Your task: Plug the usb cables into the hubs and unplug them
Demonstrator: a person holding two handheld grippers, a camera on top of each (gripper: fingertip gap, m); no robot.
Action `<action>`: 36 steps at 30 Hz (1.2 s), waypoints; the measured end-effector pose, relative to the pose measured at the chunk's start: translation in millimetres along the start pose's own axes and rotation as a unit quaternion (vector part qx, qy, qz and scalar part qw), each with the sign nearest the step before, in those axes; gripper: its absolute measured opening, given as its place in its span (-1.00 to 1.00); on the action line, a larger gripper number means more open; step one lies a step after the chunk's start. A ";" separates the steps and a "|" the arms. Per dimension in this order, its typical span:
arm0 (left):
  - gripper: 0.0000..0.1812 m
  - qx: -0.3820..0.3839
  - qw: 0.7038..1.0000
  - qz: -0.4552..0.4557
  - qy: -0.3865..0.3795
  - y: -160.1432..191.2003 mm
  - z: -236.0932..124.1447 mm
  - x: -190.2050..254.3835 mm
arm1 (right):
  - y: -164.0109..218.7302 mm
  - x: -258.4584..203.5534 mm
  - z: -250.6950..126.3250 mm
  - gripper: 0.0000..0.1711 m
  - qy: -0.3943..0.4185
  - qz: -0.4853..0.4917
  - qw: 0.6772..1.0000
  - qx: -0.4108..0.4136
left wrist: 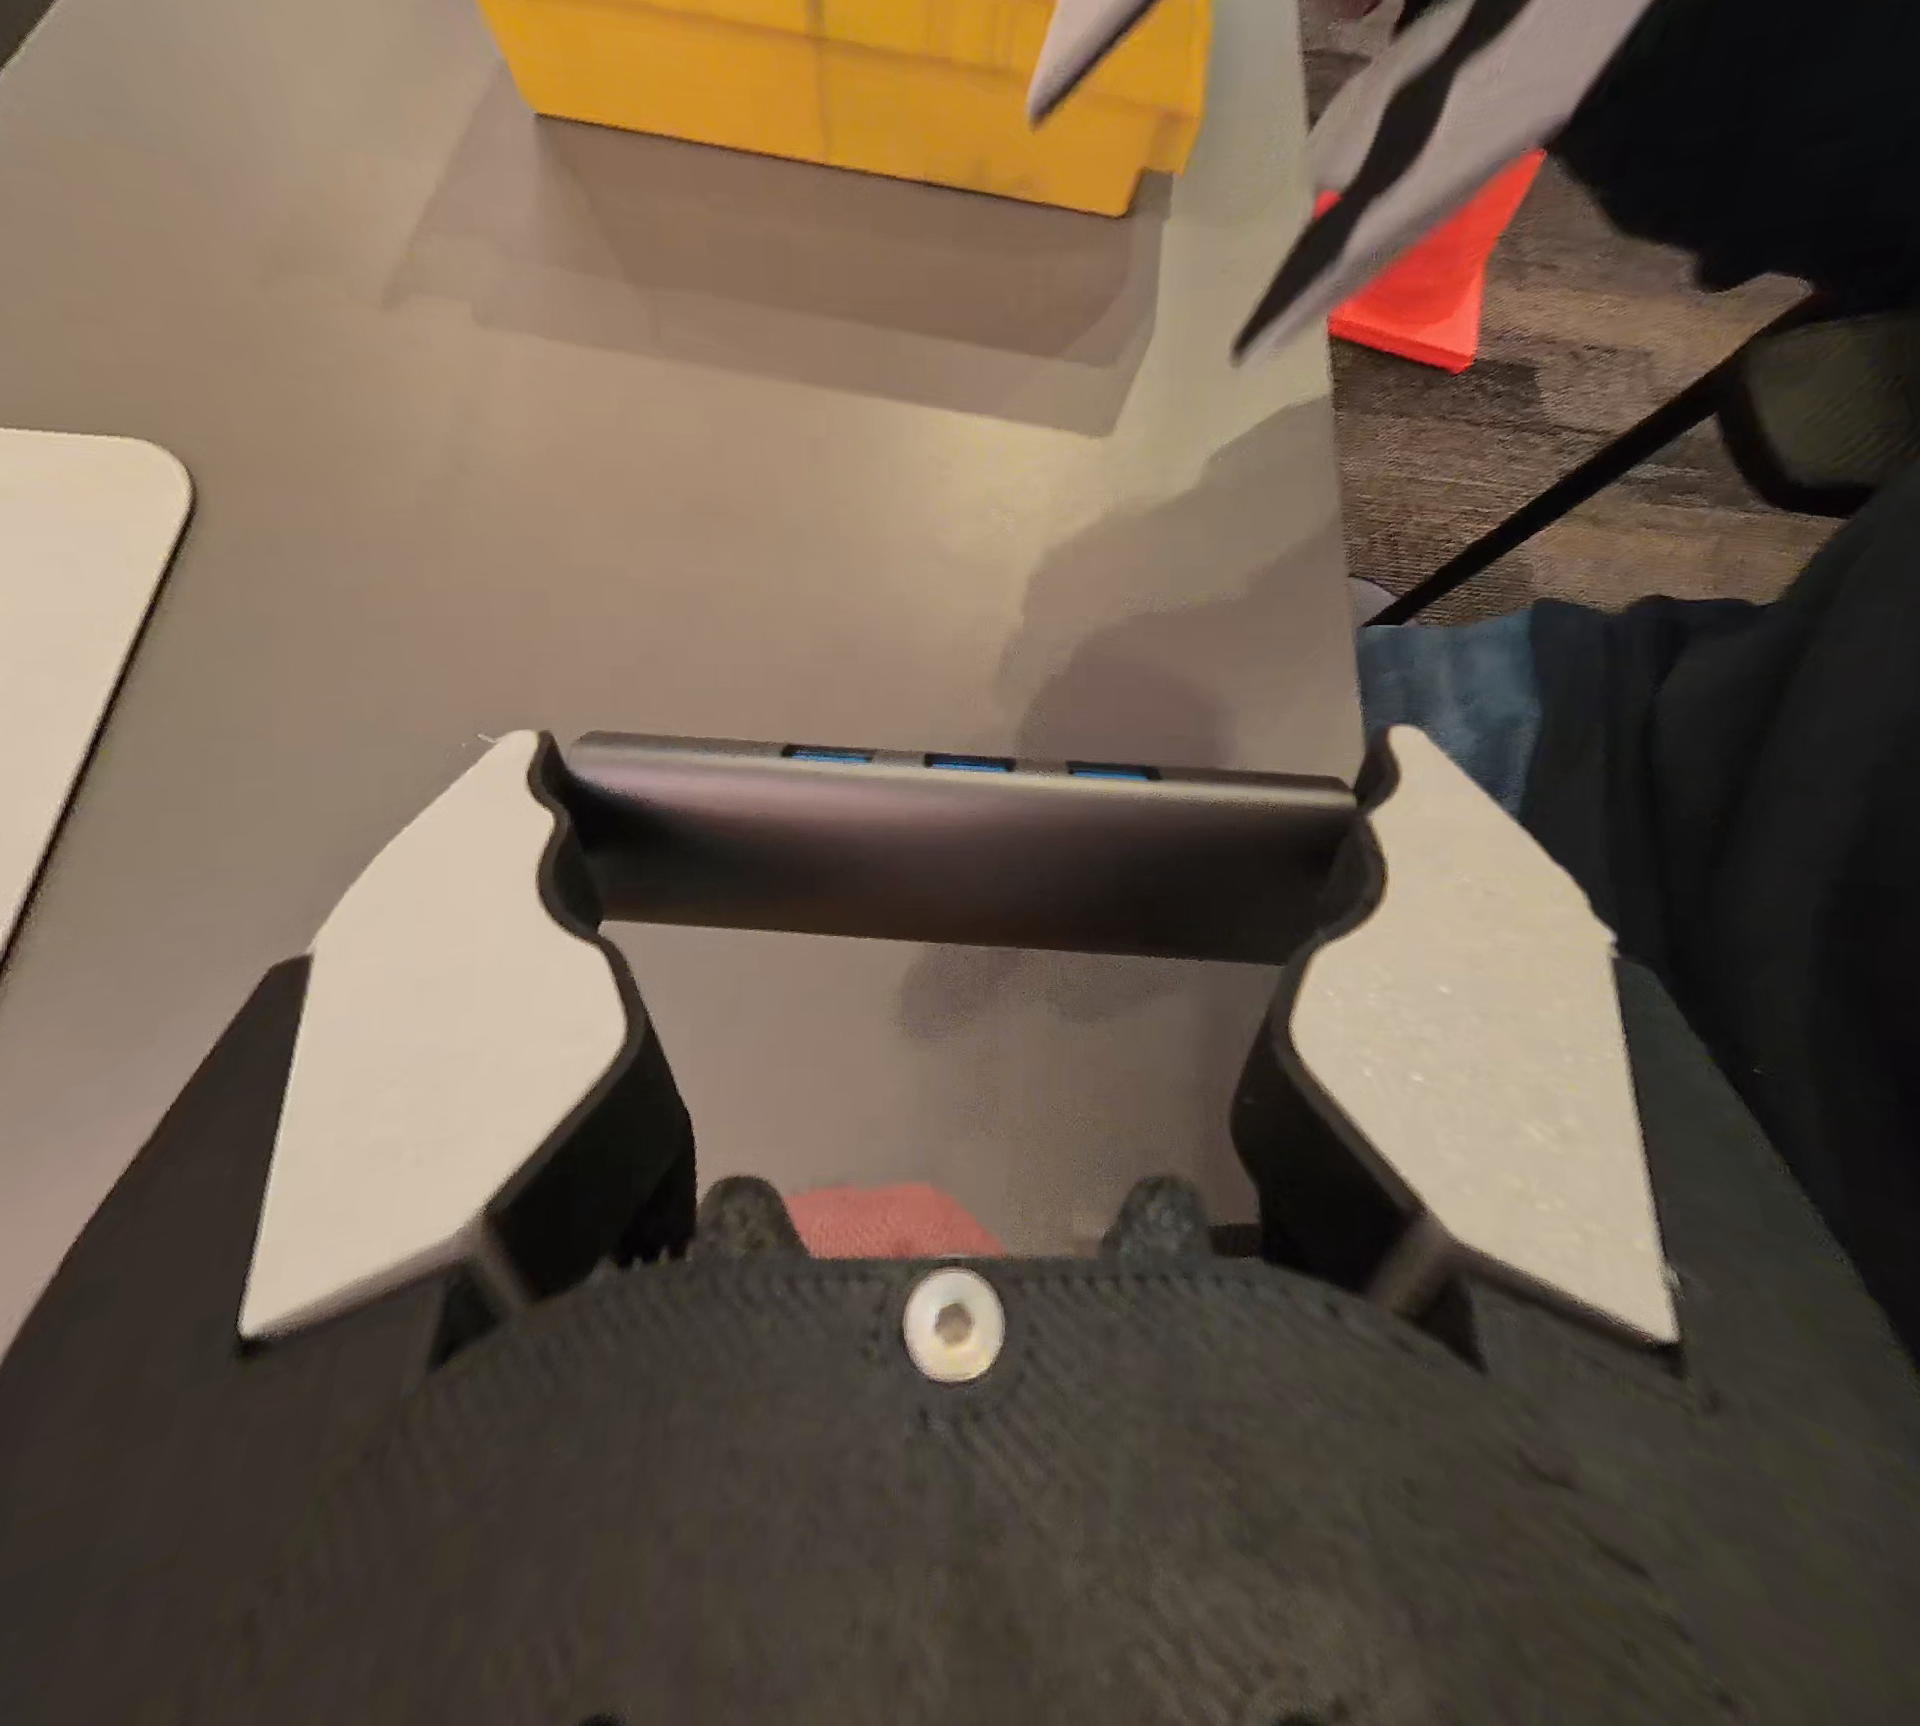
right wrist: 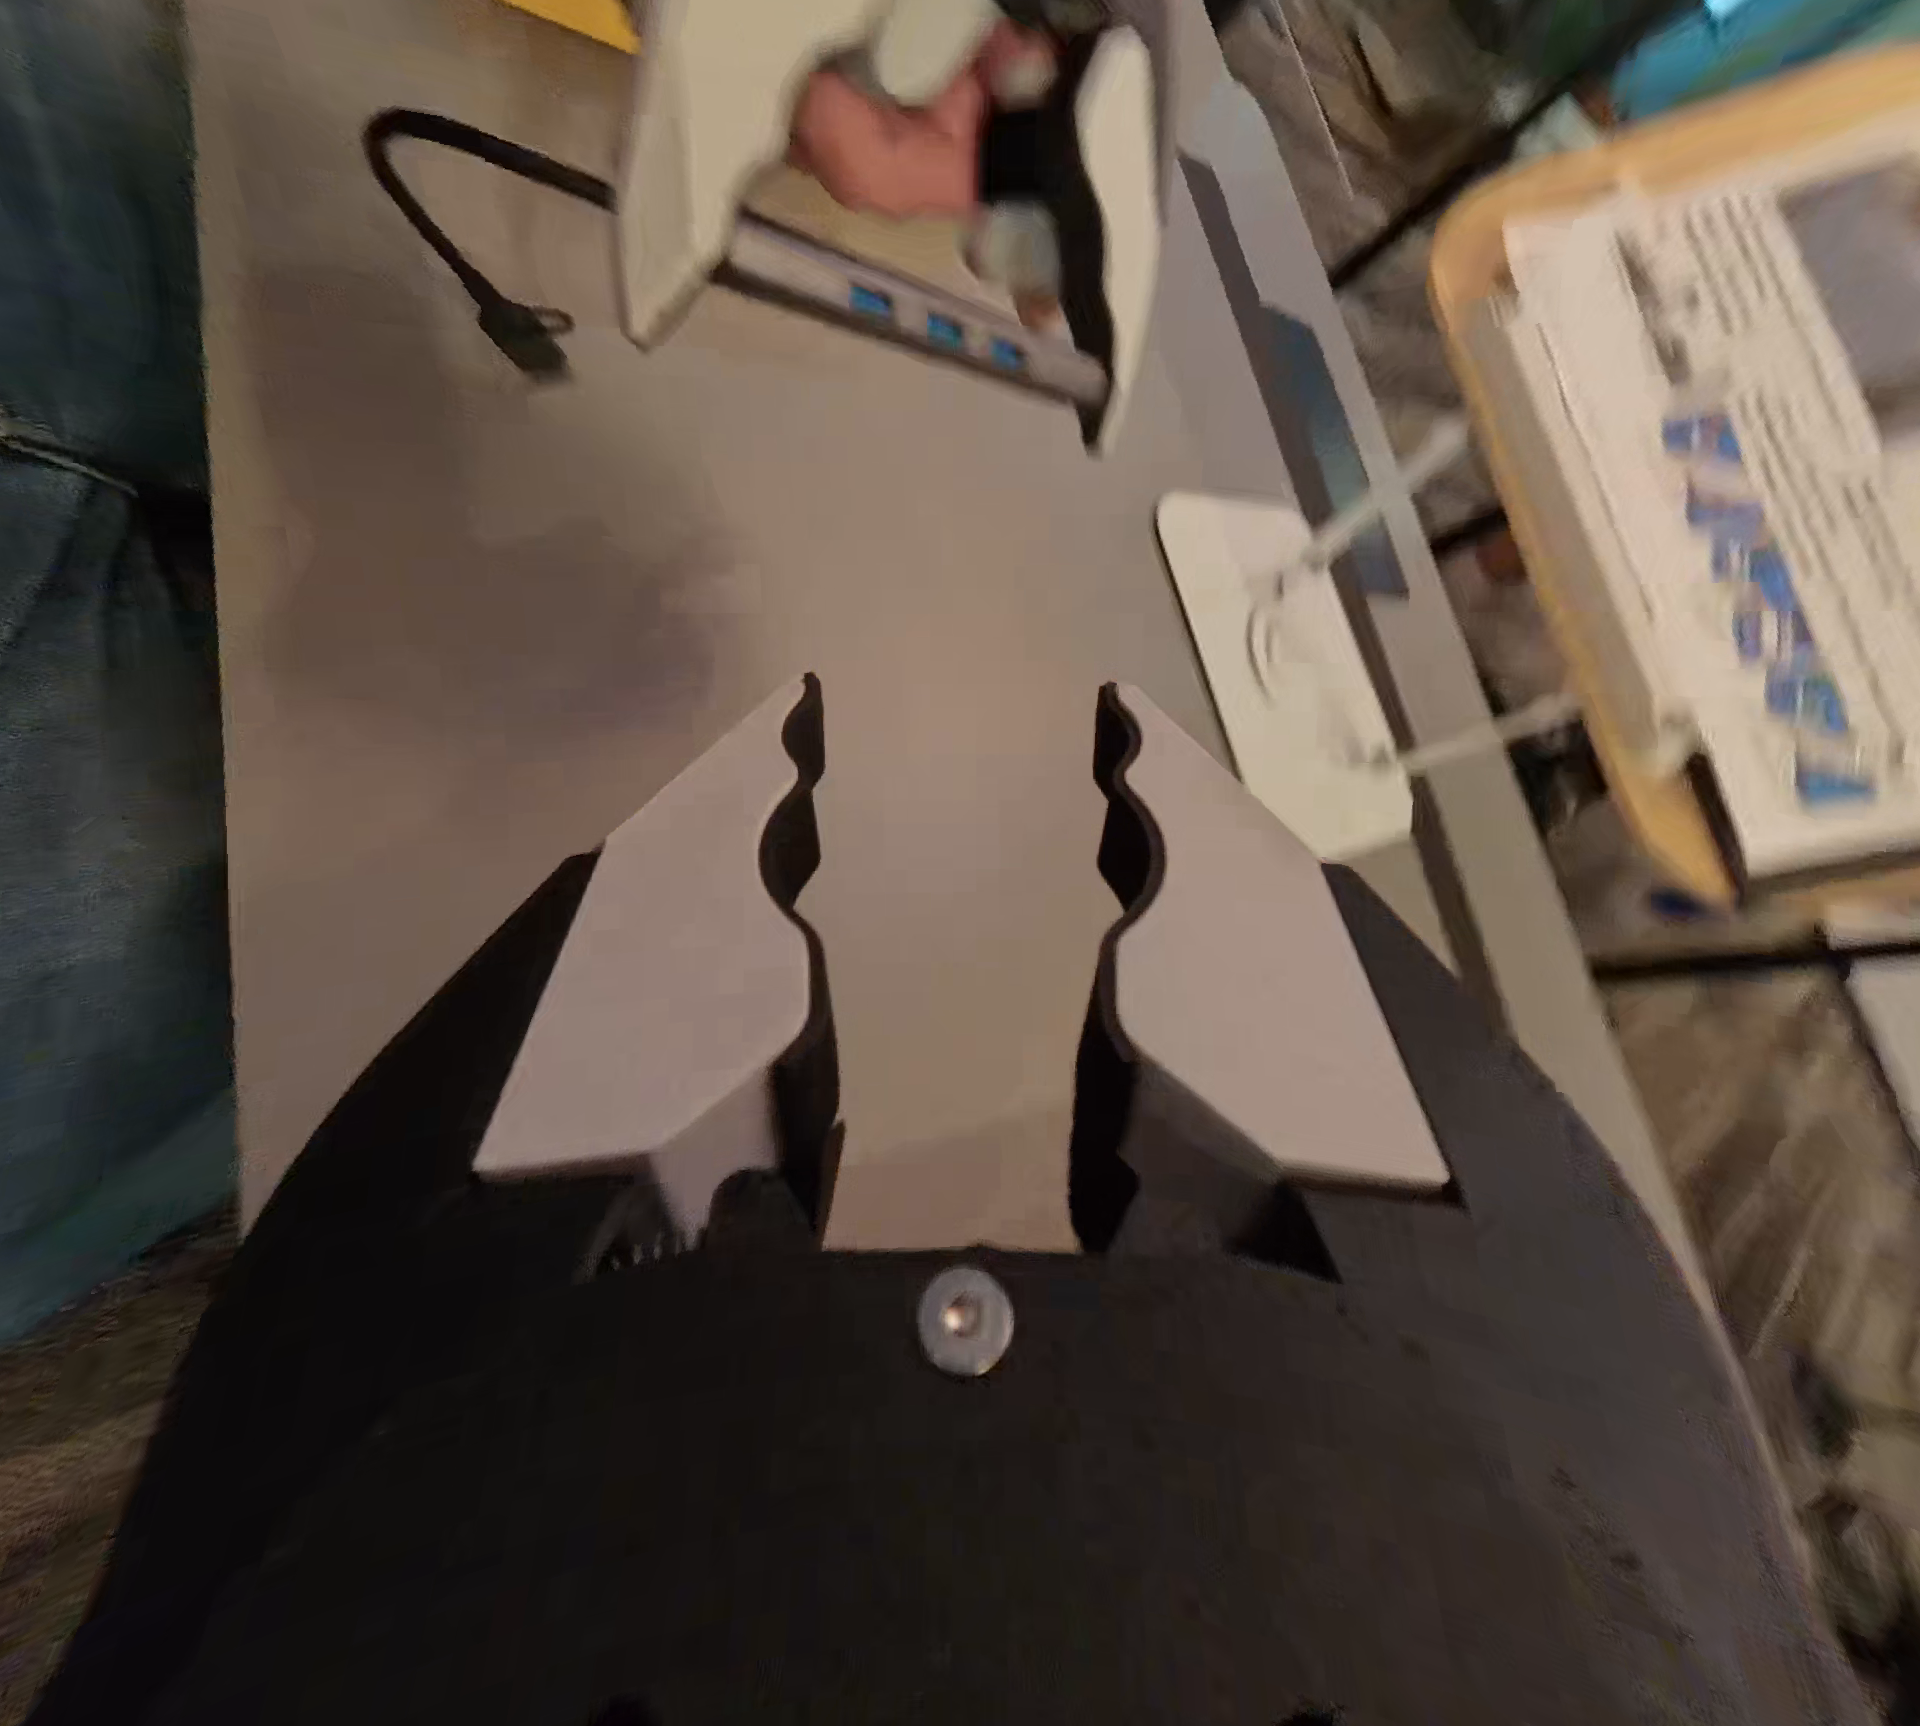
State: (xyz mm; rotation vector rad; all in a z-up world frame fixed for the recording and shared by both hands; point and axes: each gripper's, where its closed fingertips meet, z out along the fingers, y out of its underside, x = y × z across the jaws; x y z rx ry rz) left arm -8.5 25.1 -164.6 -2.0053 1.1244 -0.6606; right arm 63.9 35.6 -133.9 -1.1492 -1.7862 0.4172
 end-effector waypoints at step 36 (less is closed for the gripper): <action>-0.02 0.063 0.996 -0.028 0.051 -10.0 -51.3 19.7 | 67.8 96.1 -57.8 -0.83 0.104 -0.196 0.960 -0.171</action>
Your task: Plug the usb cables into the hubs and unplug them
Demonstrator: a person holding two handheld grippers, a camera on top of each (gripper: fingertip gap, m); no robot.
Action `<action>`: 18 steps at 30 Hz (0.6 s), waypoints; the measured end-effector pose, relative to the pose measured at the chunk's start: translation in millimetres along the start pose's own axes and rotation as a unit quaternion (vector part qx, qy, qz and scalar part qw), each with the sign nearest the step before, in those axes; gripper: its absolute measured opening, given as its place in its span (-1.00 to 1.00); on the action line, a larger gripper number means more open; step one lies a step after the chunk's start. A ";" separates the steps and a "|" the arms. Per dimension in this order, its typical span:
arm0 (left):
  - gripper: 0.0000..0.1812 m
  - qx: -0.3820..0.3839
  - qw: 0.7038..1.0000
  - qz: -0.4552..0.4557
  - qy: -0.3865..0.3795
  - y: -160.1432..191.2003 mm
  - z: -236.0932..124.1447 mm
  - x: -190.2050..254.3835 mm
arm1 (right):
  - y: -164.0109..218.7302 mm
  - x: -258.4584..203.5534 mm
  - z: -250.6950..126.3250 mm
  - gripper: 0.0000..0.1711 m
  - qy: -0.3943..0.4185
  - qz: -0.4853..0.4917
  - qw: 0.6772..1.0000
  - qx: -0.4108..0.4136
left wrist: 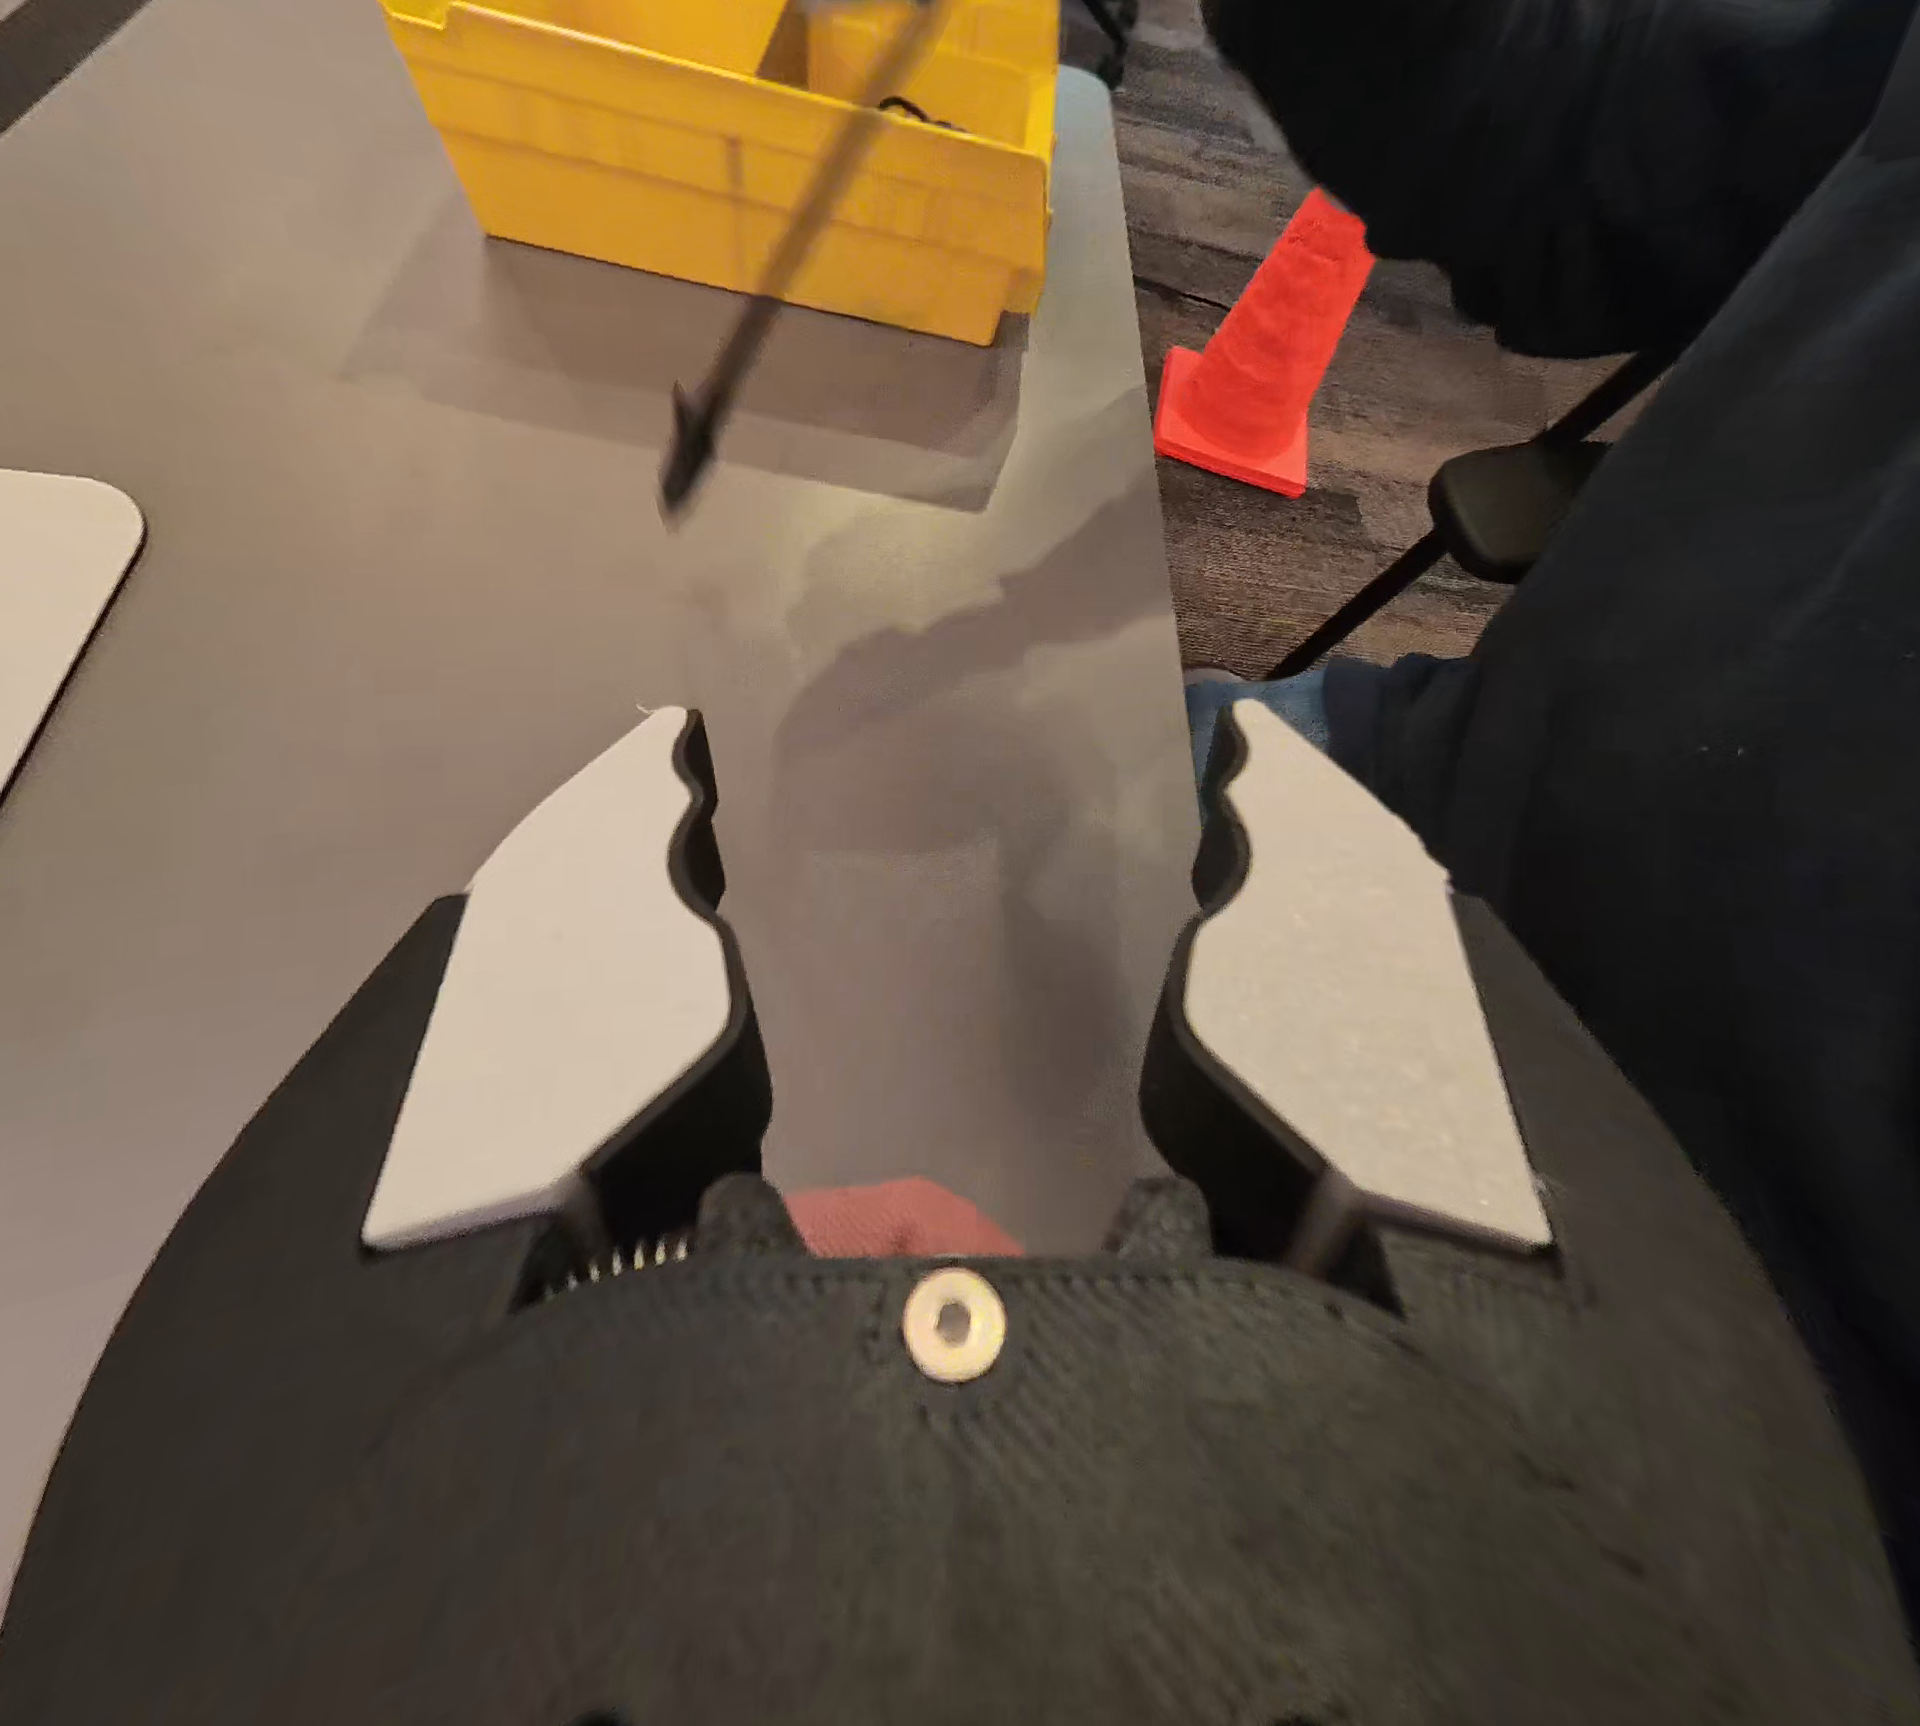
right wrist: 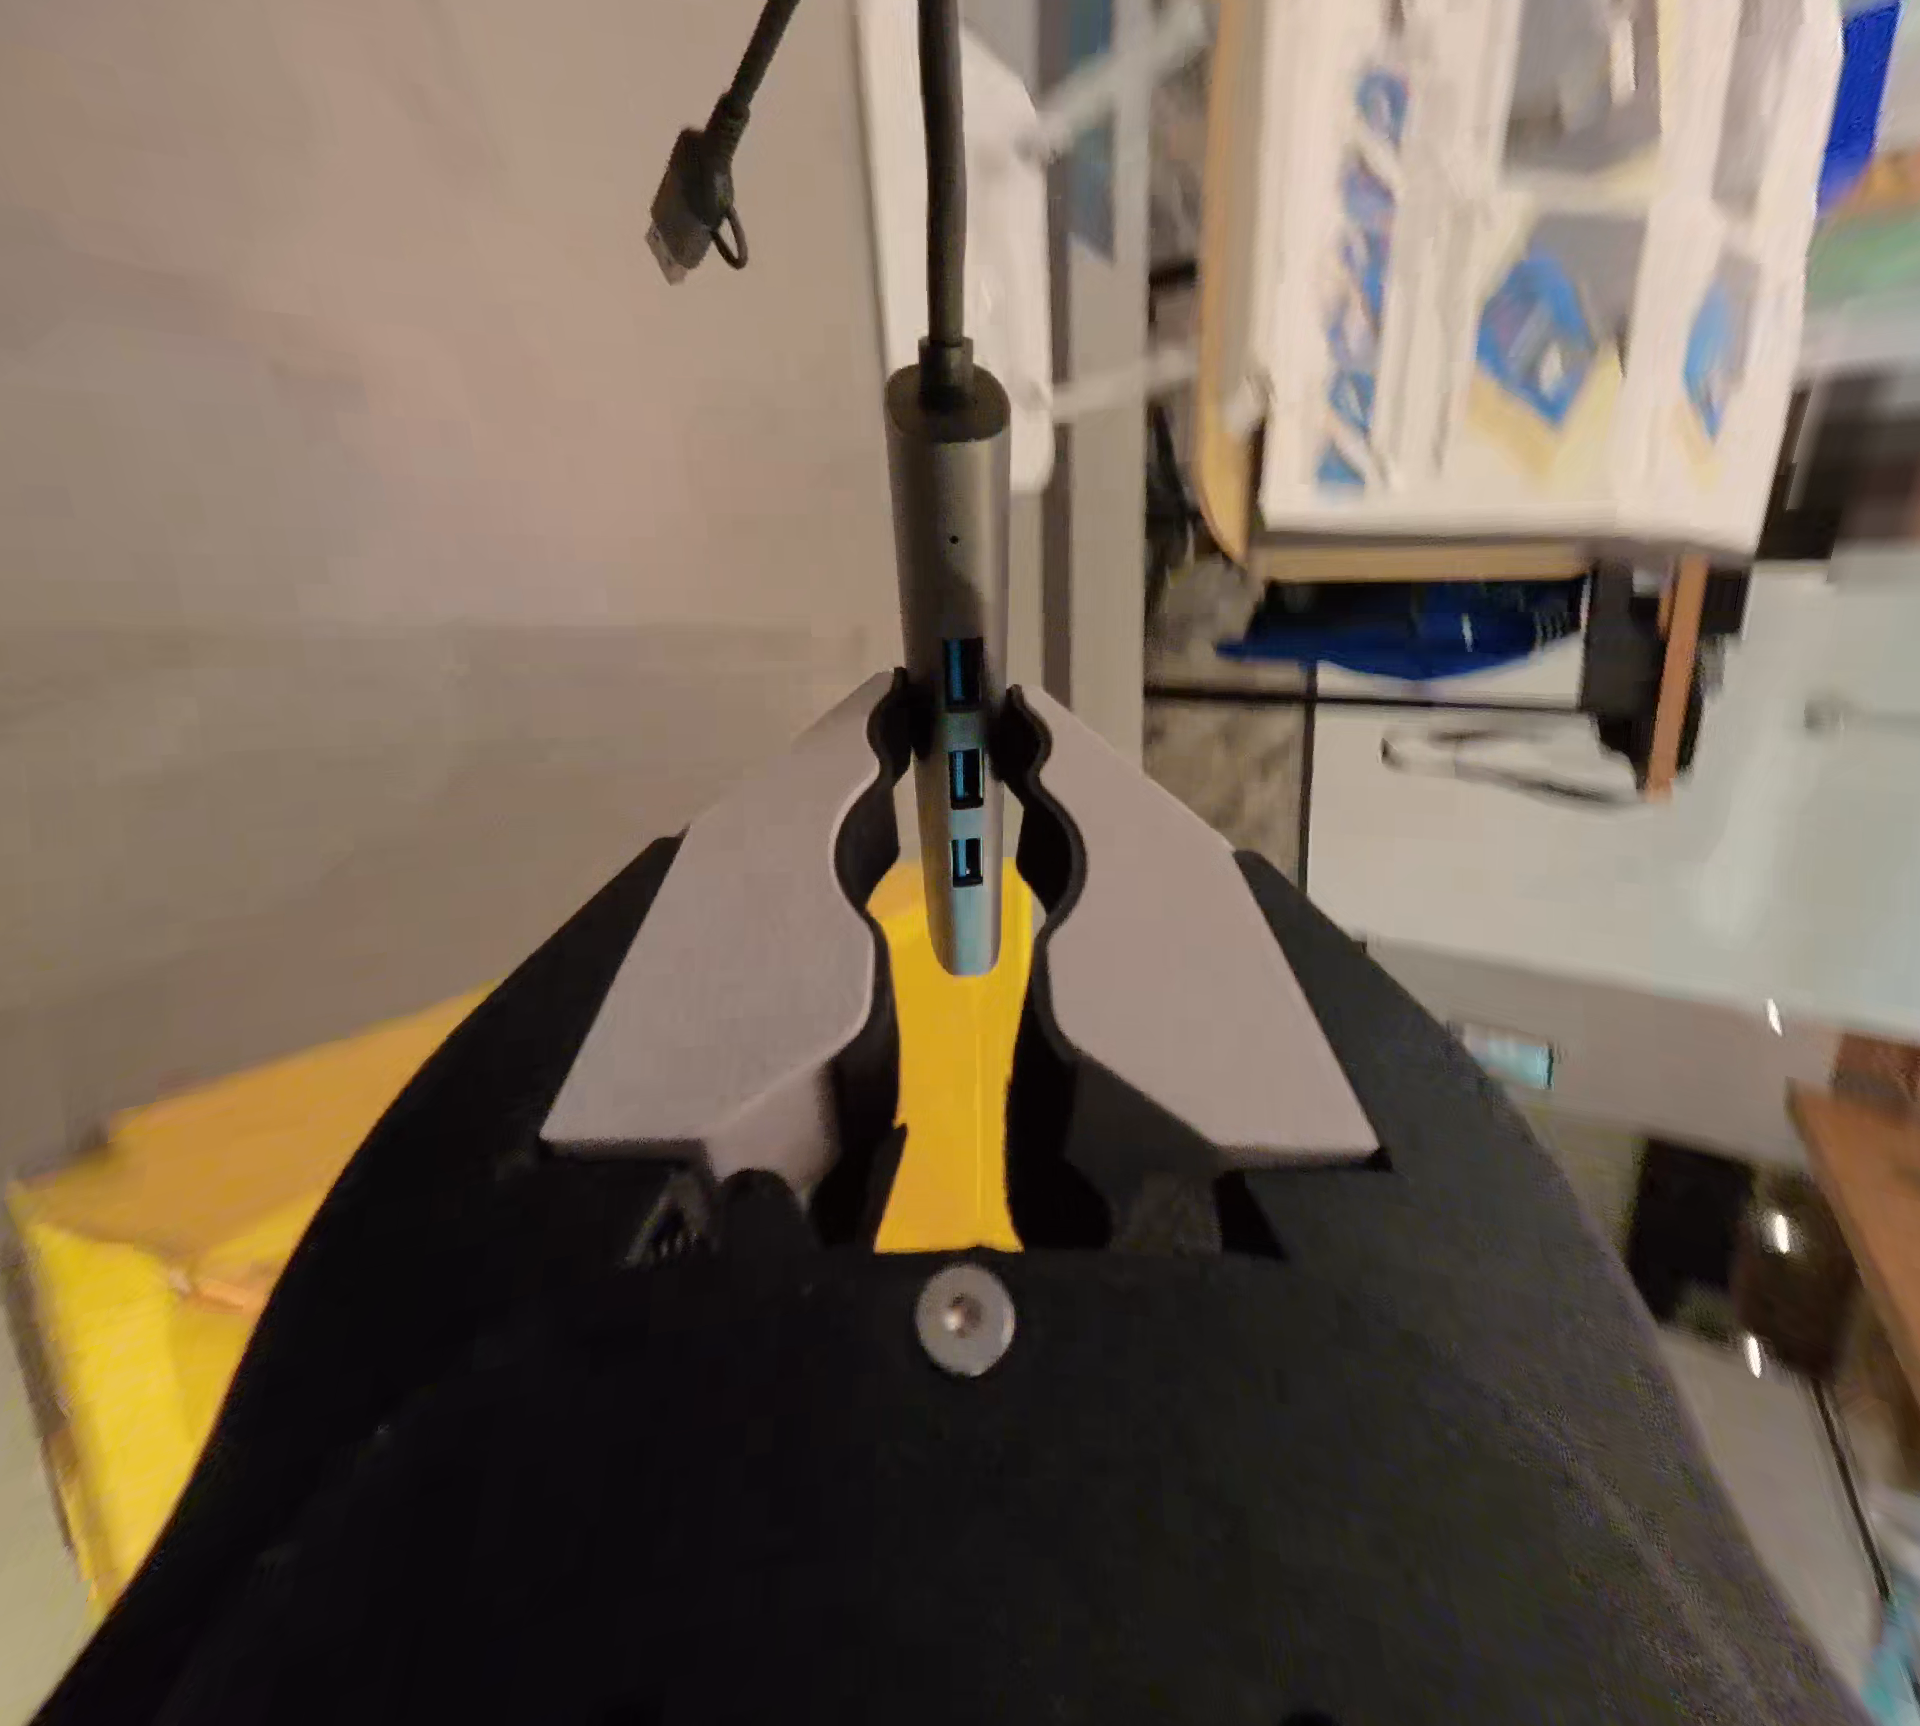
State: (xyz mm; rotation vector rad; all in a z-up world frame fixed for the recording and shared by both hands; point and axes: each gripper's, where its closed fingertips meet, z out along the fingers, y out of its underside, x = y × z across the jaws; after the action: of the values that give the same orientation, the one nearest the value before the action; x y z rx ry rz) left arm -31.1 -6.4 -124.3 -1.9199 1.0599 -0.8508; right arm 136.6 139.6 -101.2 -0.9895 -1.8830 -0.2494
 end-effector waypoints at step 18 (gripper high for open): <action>-0.01 0.015 0.996 -0.072 -0.048 42.4 3.1 -25.7 | 251.2 14.9 -38.0 -0.83 -0.039 0.085 0.950 -0.299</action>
State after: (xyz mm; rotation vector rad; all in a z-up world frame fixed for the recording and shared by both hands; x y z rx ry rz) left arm -55.3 2.1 -166.8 -2.0096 0.8549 -0.8402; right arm 340.2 290.0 -127.2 -1.5761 -1.8107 -0.7151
